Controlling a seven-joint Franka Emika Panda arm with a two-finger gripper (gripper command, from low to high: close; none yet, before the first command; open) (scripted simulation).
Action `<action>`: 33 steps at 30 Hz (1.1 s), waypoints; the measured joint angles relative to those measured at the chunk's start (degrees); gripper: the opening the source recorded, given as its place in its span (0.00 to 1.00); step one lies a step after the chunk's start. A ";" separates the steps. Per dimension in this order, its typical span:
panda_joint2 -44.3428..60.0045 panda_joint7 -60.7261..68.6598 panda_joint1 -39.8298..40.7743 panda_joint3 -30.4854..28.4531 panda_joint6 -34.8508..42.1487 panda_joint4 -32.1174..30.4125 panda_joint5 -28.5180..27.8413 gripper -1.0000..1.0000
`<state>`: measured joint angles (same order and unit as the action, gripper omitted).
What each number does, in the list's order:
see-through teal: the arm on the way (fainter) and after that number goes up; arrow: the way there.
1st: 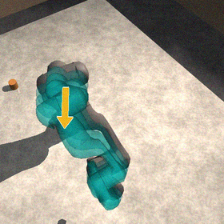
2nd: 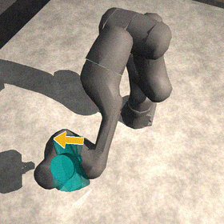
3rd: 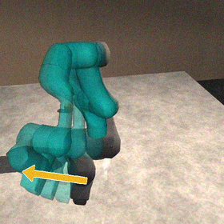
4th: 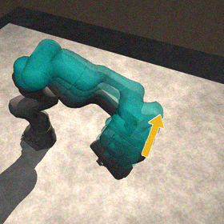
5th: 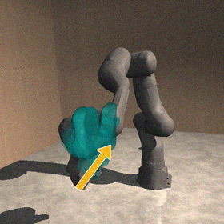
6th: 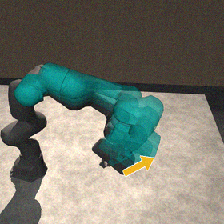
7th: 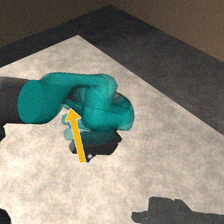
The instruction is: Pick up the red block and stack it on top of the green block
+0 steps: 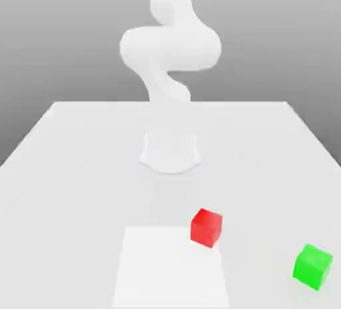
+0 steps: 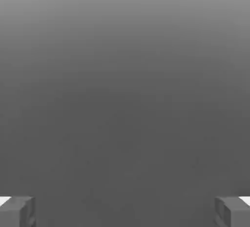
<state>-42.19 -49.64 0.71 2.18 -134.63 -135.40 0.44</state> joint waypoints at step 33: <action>53.07 -47.37 -5.03 3.17 -40.59 -28.92 -12.40 0.00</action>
<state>10.88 -97.01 -4.32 5.35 -175.22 -164.32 -11.96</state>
